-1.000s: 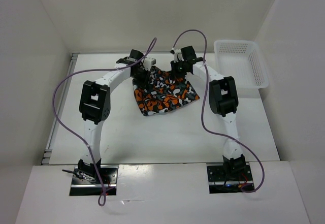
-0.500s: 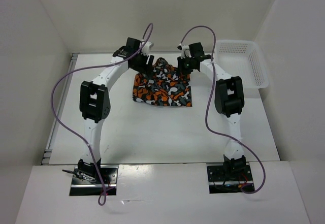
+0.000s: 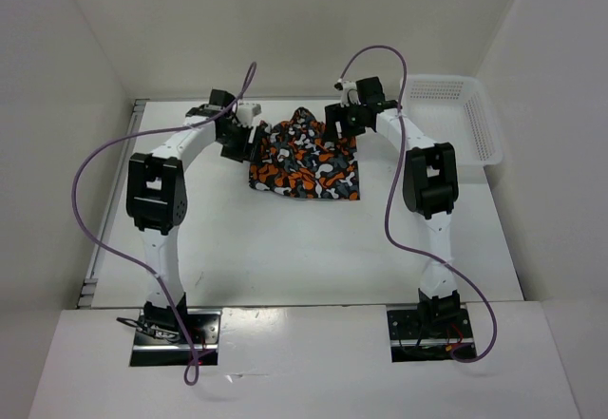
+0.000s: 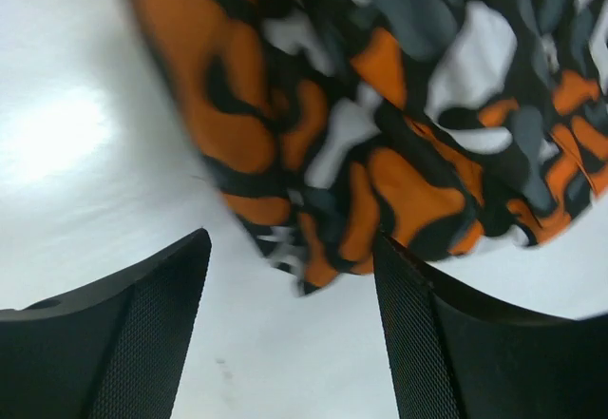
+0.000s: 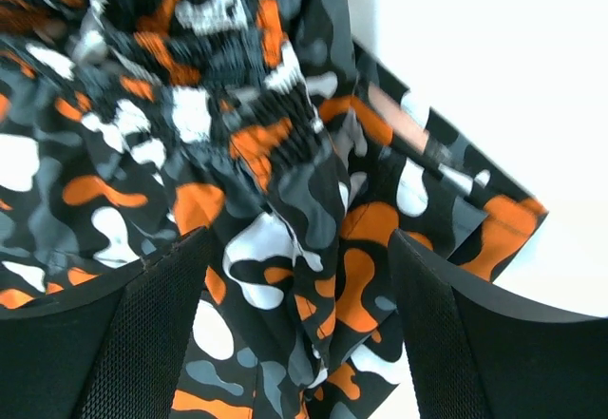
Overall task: Fold and stack the shorts
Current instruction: Fold the shorts
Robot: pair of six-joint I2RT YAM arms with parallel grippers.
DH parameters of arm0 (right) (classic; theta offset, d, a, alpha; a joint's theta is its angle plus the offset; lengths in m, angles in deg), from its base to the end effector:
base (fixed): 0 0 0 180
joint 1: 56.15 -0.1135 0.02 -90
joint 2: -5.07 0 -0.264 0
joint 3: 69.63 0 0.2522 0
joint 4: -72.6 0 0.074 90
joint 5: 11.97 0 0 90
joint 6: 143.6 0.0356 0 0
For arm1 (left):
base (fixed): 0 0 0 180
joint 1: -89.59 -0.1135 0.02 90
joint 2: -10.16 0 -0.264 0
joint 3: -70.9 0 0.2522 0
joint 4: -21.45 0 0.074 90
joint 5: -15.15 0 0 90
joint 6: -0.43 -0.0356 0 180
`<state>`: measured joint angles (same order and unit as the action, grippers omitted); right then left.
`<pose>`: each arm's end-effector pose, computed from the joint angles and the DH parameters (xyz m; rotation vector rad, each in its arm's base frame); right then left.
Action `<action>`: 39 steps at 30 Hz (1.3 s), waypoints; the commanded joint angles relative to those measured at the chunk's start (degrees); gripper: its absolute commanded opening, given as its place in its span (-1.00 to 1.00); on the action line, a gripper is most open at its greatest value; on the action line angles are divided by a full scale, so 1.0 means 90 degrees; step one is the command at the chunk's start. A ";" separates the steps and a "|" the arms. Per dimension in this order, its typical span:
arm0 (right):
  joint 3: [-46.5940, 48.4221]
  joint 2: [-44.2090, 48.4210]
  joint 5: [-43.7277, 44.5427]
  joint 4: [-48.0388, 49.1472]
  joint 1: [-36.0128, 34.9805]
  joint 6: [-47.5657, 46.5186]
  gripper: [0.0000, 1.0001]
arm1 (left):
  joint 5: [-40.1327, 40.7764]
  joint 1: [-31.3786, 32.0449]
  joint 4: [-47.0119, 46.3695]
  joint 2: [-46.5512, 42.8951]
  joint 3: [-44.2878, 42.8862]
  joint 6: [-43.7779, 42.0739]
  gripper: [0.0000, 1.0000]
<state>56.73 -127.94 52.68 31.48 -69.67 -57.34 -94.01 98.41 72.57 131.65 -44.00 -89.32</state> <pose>0.5039 0.1368 0.1987 -0.5608 2.3194 0.6110 0.4586 -0.0830 0.2187 0.3166 2.5481 -0.4902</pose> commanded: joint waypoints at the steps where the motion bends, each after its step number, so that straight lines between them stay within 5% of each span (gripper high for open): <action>1: 0.0584 0.0013 -0.0104 0.0100 -0.0099 -0.0082 0.61 | -0.0770 0.0329 0.0009 -0.0120 0.0329 -0.0028 0.52; 4: 0.0848 -0.0260 0.0022 0.0168 -0.0168 -0.0082 0.61 | -0.0966 0.0397 -0.0050 0.0016 0.0408 -0.0028 0.49; 7: 0.1014 -0.0445 0.0023 0.0227 -0.0284 -0.0024 0.40 | -0.0968 0.0397 -0.0050 0.0017 0.0554 -0.0028 0.38; 9: 0.1015 -0.0524 0.0082 0.0285 -0.0285 0.0035 0.22 | -0.0841 0.0456 -0.0108 0.0017 0.0613 -0.0028 0.16; 12: 0.1015 -0.0650 0.0140 0.0285 -0.0344 0.0036 0.22 | -0.0684 0.0456 -0.0109 0.0153 0.0749 -0.0028 -0.06; 17: 0.1015 -0.0719 0.0443 0.0285 -0.0344 -0.0081 0.57 | -0.0684 0.0456 -0.0109 0.0153 0.0818 -0.0028 -0.18; 23: 0.1083 -0.0905 0.0755 0.0403 -0.0470 -0.0140 0.63 | -0.0821 0.0456 -0.0109 0.0153 0.0877 -0.0028 -0.42; 25: 0.1083 -0.0963 0.0755 0.0403 -0.0471 -0.0140 0.47 | -0.0889 0.0456 -0.0109 0.0153 0.0877 -0.0028 -0.54; 29: 0.1210 -0.0963 0.0940 0.0519 -0.0471 -0.0140 -0.73 | -0.1006 0.0456 -0.0109 0.0212 0.1013 -0.0028 -0.86; 32: 0.1278 -0.0905 0.1331 0.0520 -0.0471 -0.0198 -0.97 | -0.1006 0.0387 -0.0109 0.0144 0.1082 -0.0028 -0.99; 39: 0.1396 -0.0787 0.1449 0.0520 -0.0314 -0.0257 -0.97 | -0.0792 0.0182 0.0028 -0.0051 0.1452 -0.0028 -0.99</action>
<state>66.37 -136.03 63.59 33.04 -73.36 -58.22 -101.57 101.01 70.80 132.66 -33.07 -89.21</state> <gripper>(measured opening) 0.039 0.006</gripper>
